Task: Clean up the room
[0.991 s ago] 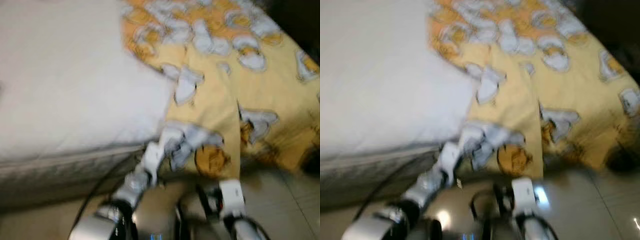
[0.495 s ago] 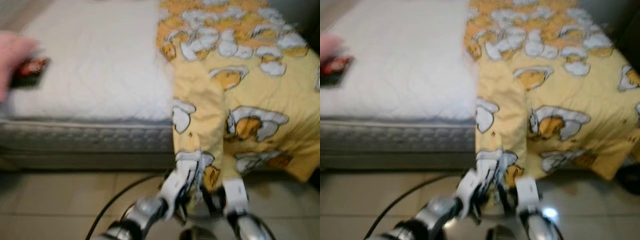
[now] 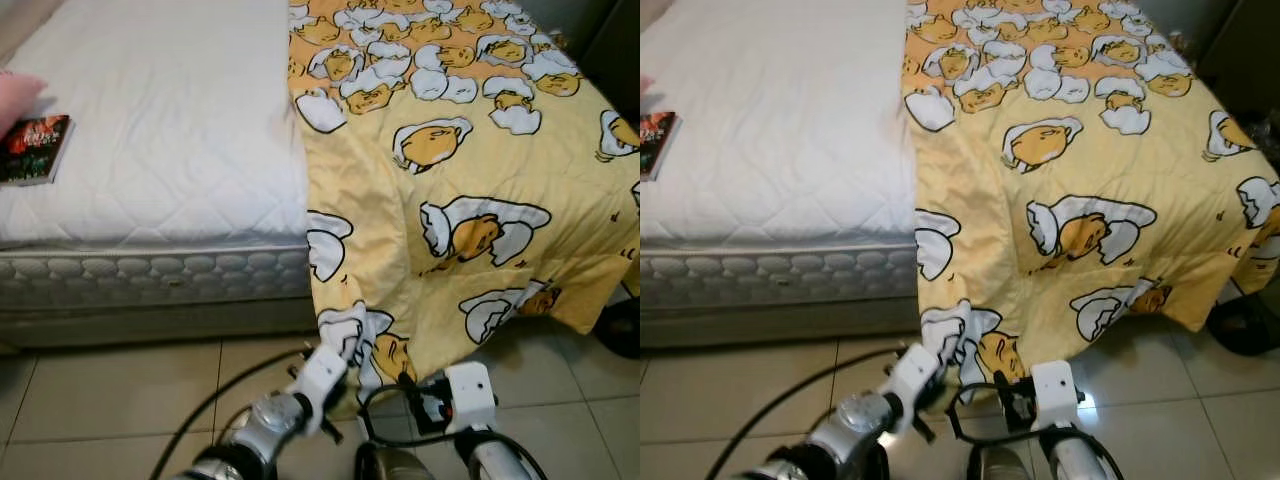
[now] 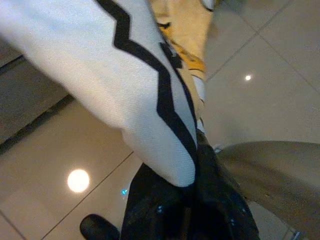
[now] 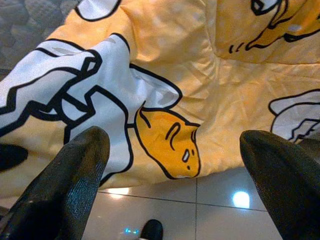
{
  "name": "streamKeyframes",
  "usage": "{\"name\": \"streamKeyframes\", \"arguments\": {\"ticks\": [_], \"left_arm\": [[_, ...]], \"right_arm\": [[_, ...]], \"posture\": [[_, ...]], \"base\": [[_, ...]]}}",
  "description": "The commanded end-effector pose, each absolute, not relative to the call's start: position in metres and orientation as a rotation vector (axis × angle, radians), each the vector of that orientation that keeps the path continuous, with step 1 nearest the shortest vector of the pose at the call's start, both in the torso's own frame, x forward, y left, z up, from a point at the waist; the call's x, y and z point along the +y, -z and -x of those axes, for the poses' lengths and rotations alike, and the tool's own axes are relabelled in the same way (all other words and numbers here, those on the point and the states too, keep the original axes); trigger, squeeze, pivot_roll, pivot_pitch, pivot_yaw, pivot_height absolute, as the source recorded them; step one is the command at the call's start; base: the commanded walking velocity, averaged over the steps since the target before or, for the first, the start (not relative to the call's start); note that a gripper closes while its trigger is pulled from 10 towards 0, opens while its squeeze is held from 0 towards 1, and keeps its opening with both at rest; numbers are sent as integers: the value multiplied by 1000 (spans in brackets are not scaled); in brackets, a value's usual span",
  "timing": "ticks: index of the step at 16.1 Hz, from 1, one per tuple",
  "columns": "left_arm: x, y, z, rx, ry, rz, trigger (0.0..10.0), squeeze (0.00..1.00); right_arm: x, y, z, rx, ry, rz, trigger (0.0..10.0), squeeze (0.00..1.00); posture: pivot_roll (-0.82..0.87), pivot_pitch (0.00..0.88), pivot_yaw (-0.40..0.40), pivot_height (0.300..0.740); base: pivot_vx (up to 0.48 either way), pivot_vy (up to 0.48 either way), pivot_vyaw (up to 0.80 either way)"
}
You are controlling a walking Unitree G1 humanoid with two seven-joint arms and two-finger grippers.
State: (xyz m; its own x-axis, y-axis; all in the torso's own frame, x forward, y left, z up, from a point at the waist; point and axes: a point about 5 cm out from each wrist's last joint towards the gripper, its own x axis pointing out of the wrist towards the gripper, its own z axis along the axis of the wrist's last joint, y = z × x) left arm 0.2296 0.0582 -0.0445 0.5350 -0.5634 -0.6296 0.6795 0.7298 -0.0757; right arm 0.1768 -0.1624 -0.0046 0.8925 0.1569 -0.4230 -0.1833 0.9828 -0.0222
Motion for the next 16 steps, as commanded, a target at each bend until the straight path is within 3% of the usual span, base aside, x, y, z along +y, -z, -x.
{"name": "streamKeyframes", "arguments": {"ticks": [1,8,14,15,16], "left_arm": [[57,47,-225,690,739,-182,10000,0],[68,82,-167,994,946,-260,10000,0],[65,75,-184,928,924,-397,10000,0],[68,74,-188,915,900,-406,10000,784],[78,73,-195,892,846,-433,10000,1000]], "right_arm": [[-165,7,-174,442,-169,64,10000,0],[-168,10,-169,467,-186,69,10000,0],[-170,8,-170,462,-194,82,10000,0],[-171,8,-170,461,-193,82,10000,0],[-171,5,-171,441,-187,79,10000,0]], "posture": [[-87,148,2,740],[-92,154,-6,740],[-100,150,-11,740],[-100,150,-11,740],[-99,147,-9,740]], "base": [[-382,0,0],[0,0,0],[0,0,0],[0,0,0],[0,0,0]]}}
